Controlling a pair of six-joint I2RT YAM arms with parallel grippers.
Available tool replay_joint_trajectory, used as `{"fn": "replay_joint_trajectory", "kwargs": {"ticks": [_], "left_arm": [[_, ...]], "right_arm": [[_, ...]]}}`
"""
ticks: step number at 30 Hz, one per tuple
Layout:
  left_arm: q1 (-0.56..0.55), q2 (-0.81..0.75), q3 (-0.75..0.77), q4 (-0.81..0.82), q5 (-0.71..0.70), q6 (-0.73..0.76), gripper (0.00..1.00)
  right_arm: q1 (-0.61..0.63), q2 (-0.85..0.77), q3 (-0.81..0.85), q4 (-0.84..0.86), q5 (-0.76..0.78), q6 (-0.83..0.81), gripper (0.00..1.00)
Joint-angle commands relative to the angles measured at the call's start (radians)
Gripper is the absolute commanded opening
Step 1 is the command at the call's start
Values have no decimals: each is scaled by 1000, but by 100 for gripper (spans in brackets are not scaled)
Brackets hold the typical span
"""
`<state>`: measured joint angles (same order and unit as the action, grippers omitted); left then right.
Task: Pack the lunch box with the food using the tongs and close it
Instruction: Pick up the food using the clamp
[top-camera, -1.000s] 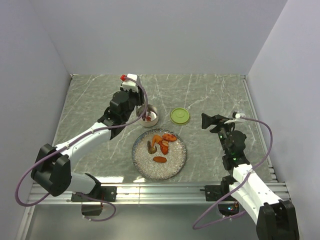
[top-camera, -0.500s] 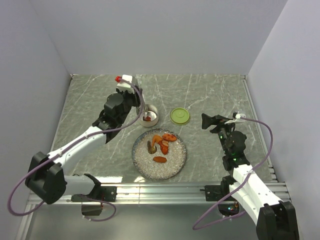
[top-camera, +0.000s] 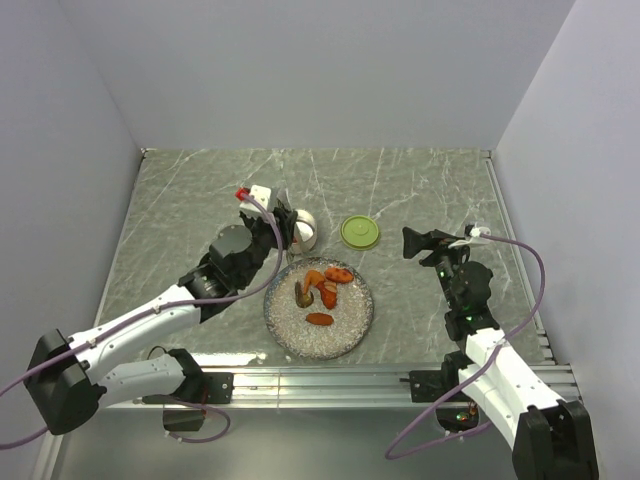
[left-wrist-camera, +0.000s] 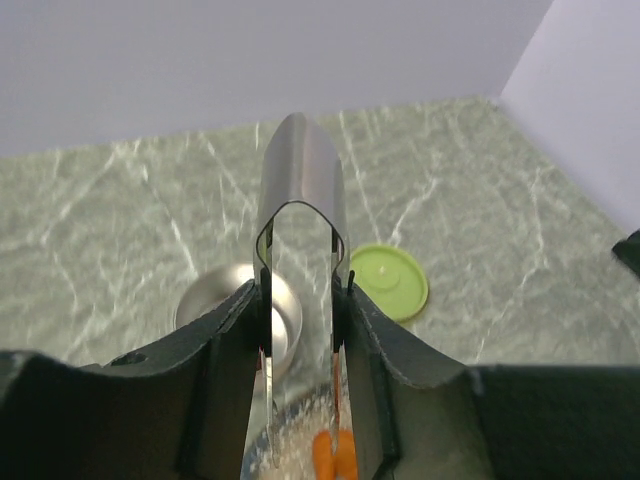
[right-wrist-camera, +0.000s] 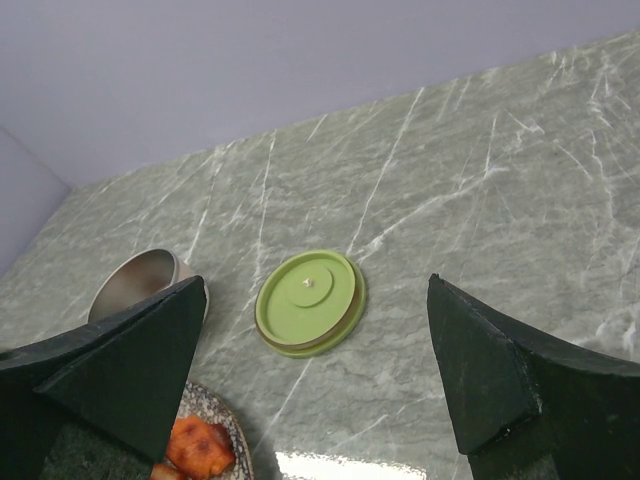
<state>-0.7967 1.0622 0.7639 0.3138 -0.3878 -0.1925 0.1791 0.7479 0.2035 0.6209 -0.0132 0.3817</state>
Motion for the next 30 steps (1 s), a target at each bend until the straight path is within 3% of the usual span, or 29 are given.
{"fn": "replay_joint_trajectory", "kwargs": {"ticks": [1, 15, 30], "left_arm": [[-24, -34, -35, -47, -89, -80, 42], [-167, -24, -87, -148, -310, -217, 41], [-200, 33, -66, -205, -414, -251, 40]], "right_arm": [[2, 11, 5, 40, -16, 3, 98], [3, 59, 20, 74, -51, 2, 98], [2, 125, 47, 94, -62, -1, 98]]}}
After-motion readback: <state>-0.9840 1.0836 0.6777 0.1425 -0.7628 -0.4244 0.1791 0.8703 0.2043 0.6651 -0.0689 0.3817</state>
